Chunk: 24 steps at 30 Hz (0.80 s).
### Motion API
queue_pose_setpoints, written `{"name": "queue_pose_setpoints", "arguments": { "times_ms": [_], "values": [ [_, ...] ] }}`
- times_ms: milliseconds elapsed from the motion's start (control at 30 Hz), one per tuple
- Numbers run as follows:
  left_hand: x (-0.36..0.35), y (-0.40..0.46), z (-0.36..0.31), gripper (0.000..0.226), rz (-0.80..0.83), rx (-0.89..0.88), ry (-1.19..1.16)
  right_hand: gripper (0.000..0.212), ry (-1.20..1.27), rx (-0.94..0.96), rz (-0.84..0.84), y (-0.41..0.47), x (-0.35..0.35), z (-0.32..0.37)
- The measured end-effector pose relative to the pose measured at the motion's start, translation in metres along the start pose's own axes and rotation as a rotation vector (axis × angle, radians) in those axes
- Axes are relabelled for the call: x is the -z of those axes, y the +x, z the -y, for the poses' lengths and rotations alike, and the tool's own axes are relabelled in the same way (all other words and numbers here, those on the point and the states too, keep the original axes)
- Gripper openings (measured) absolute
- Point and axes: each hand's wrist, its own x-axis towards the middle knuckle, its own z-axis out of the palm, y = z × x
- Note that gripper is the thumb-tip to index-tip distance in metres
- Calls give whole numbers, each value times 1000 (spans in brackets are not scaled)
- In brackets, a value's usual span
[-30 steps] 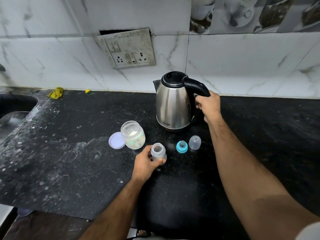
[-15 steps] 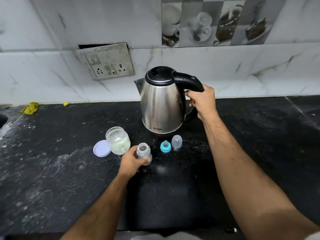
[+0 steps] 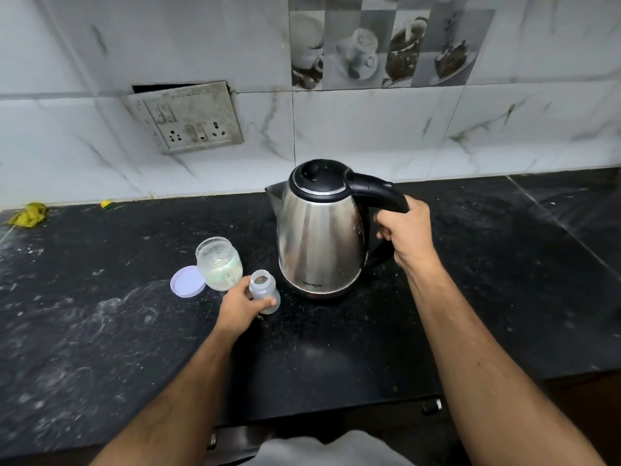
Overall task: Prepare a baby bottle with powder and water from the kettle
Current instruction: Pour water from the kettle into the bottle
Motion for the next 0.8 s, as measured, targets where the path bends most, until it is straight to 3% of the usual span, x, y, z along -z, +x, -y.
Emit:
{"name": "queue_pose_setpoints", "arguments": {
  "times_ms": [300,533,633,800],
  "values": [
    [22,-11,-2,51,23,-20,22,24,-61,-47,12,-43,12,-20],
    [30,-19,-10,45,25,-47,14,8,-99,-91,21,-64,14,-37],
    [29,-21,-15,46,27,-67,-1,25,-120,-108,34,-66,15,-42],
    [32,-18,-19,50,41,-62,-30,10,-147,-84,84,-68,9,-39]
  ]
}}
